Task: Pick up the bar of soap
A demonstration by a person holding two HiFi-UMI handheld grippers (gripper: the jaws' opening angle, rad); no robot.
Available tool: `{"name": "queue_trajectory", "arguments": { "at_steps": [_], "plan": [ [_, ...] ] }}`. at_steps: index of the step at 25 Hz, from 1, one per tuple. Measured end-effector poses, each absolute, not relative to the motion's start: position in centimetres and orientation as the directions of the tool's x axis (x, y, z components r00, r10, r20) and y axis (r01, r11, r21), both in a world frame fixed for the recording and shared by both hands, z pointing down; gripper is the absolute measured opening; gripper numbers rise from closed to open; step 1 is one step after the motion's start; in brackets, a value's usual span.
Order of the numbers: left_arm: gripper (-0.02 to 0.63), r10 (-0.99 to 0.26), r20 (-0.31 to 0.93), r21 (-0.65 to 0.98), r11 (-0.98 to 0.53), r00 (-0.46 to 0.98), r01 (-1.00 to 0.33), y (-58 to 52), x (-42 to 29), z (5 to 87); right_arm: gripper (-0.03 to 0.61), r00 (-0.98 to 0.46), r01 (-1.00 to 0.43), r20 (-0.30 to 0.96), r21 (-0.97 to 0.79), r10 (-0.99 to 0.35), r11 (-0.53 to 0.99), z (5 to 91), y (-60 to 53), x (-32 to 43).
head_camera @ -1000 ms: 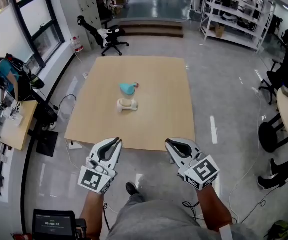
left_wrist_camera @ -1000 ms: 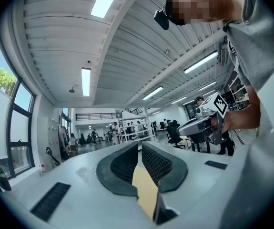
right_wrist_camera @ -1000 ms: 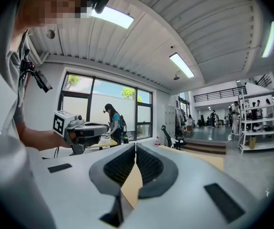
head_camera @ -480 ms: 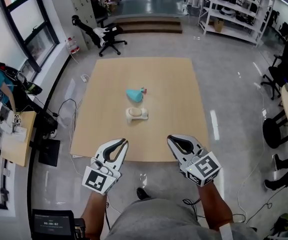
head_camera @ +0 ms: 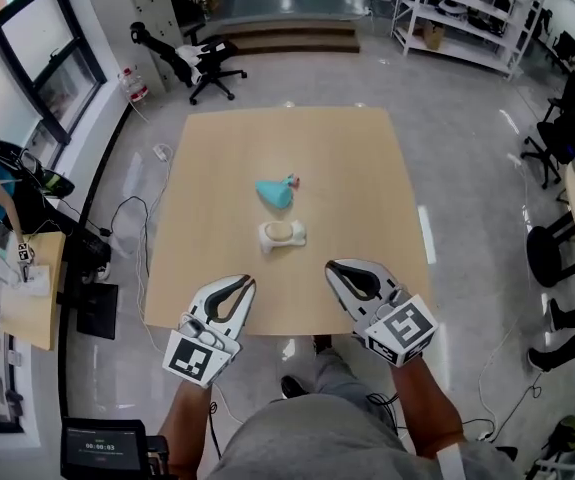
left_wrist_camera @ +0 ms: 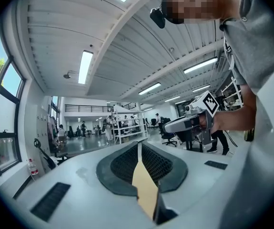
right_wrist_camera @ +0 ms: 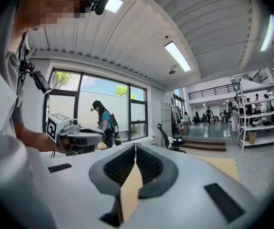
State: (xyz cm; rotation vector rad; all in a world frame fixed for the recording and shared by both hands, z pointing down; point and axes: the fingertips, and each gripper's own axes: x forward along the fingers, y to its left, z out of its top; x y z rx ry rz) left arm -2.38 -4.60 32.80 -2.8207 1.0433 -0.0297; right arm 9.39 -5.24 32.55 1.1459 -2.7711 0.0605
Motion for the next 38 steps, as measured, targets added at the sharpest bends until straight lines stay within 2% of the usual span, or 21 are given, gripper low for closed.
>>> {"name": "queue_trajectory", "arguments": {
  "at_steps": [21, 29, 38],
  "plan": [
    [0.031, -0.741, 0.032, -0.089, -0.67, 0.67, -0.737, -19.3, -6.7, 37.3, 0.008, -0.816, -0.558, 0.203, -0.031, -0.541, 0.829, 36.9, -20.2, 2.6],
    [0.031, -0.69, 0.152, -0.122, -0.723, 0.707, -0.679, -24.8, -6.3, 43.0, 0.008, -0.853, -0.483, 0.247, -0.043, -0.46, 0.874, 41.1, -25.4, 0.2],
    [0.031, -0.591, 0.267, -0.099, -0.802, 0.761, -0.589, -28.2, -2.4, 49.2, 0.009, -0.869, -0.396, 0.35, -0.065, -0.351, 0.916, 47.7, -28.7, -0.2]
  ]
}}
